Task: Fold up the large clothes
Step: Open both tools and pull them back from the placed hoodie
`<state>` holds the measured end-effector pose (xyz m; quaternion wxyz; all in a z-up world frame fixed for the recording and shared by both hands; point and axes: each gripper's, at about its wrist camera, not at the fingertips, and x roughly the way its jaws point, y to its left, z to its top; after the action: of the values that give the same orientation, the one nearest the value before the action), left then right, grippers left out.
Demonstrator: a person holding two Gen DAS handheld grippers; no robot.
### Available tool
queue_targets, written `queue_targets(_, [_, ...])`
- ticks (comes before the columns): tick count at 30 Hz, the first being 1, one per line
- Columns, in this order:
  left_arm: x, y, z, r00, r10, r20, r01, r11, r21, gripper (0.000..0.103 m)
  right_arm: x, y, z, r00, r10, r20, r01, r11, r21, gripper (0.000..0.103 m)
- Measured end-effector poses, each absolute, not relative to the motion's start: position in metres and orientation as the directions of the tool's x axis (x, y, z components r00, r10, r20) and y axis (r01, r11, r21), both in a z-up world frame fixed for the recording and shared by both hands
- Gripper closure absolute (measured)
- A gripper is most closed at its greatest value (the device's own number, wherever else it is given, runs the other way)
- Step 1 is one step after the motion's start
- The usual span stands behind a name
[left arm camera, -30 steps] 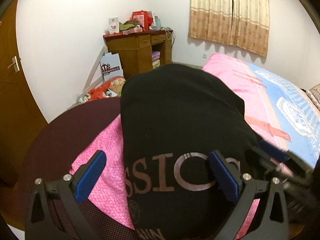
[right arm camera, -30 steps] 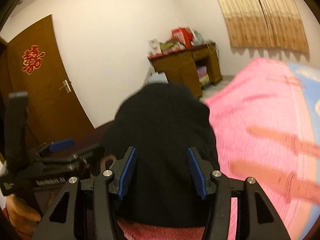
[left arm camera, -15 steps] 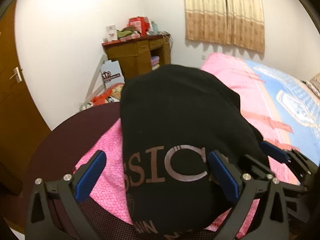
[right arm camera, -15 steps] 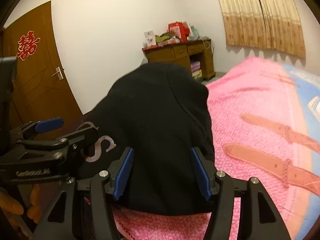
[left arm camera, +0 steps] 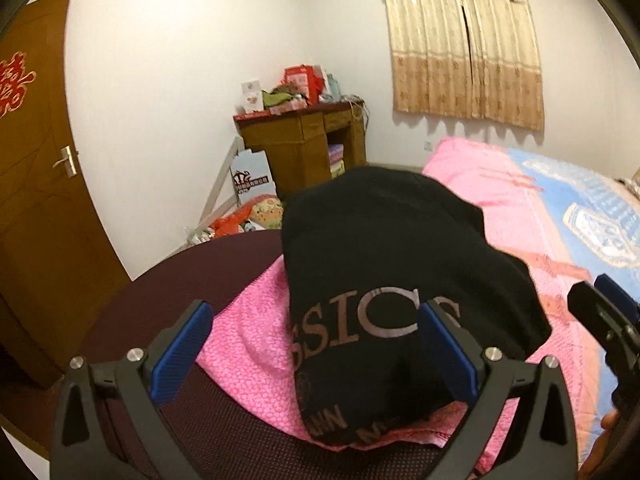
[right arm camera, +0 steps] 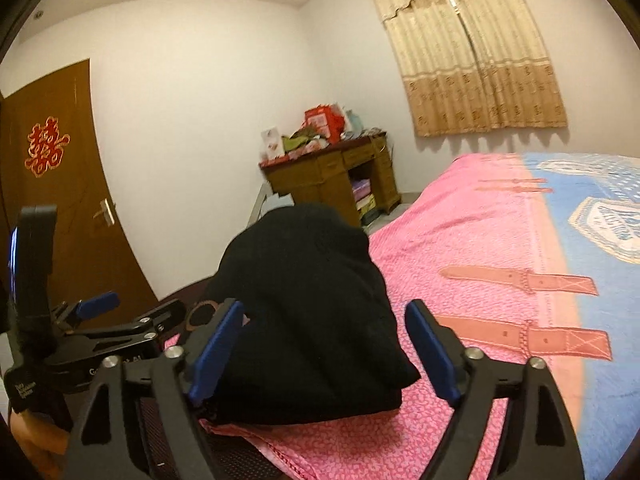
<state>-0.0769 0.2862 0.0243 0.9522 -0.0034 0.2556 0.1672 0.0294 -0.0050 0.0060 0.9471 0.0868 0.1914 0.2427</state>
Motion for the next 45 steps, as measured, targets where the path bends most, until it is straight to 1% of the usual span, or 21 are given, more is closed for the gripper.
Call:
queue_targets(2, [-0.085,0.288,0.027,0.818,0.315,-0.482,-0.328,0.943,0.059,0.000,0.024,-0.012,0.010,0.812,0.495,-0.310,-0.423,0.865,0.271,0.018])
queue_targets(5, [-0.098,0.287,0.029,0.822,0.326,-0.466,-0.343,0.938,0.051,0.000,0.015,-0.015,0.015,0.822,0.474,-0.315,-0.408,0.877,0.254,0.017])
queue_targets(9, [-0.111,0.282,0.026,0.816,0.353,-0.458,-0.360,0.930,0.076,0.000,-0.002,-0.014,0.020,0.863,0.401,-0.308,-0.361,0.915,0.179,0.017])
queue_targets(11, [-0.117,0.279,0.023,0.817,0.347,-0.460,-0.353,0.932,0.076,0.000,-0.011,-0.016,0.022,0.887,0.359,-0.291,-0.330,0.933,0.147,0.017])
queue_targets(15, [-0.124,0.269,0.021,0.816,0.342,-0.465,-0.346,0.935,0.081,0.000,-0.017,-0.018,0.026,0.892,0.344,-0.292,-0.319,0.938,0.133,0.017])
queue_targets(18, [-0.133,0.261,0.023,0.826,0.352,-0.440,-0.338,0.934,0.112,0.000,-0.023,-0.019,0.030,0.895,0.343,-0.284,-0.315,0.939,0.140,0.017])
queue_targets(20, [-0.139,0.254,0.029,0.831,0.384,-0.402,-0.355,0.923,0.149,0.000,-0.028,-0.019,0.035,0.901,0.335,-0.273,-0.309,0.941,0.136,0.017])
queue_targets(24, [-0.147,0.249,0.035,0.845,0.394,-0.363,-0.357,0.919,0.167,0.000,-0.040,-0.020,0.044,0.923,0.305,-0.234,-0.283,0.951,0.126,0.017])
queue_targets(29, [-0.154,0.244,0.038,0.846,0.390,-0.364,-0.359,0.921,0.154,0.000,-0.053,-0.023,0.053,0.935,0.290,-0.204,-0.267,0.954,0.134,0.017])
queue_targets(33, [-0.161,0.240,0.042,0.862,0.358,-0.359,-0.336,0.934,0.125,0.000,-0.066,-0.027,0.059,0.945,0.278,-0.172,-0.259,0.958,0.127,0.017])
queue_targets(38, [-0.173,0.233,0.049,0.881,0.345,-0.324,-0.324,0.939,0.116,0.000,-0.079,-0.027,0.065,0.948,0.277,-0.155,-0.261,0.958,0.120,0.016])
queue_targets(45, [-0.177,0.226,0.054,0.892,0.315,-0.324,-0.298,0.949,0.101,0.000,-0.093,-0.031,0.073,0.954,0.272,-0.128,-0.258,0.959,0.116,0.016])
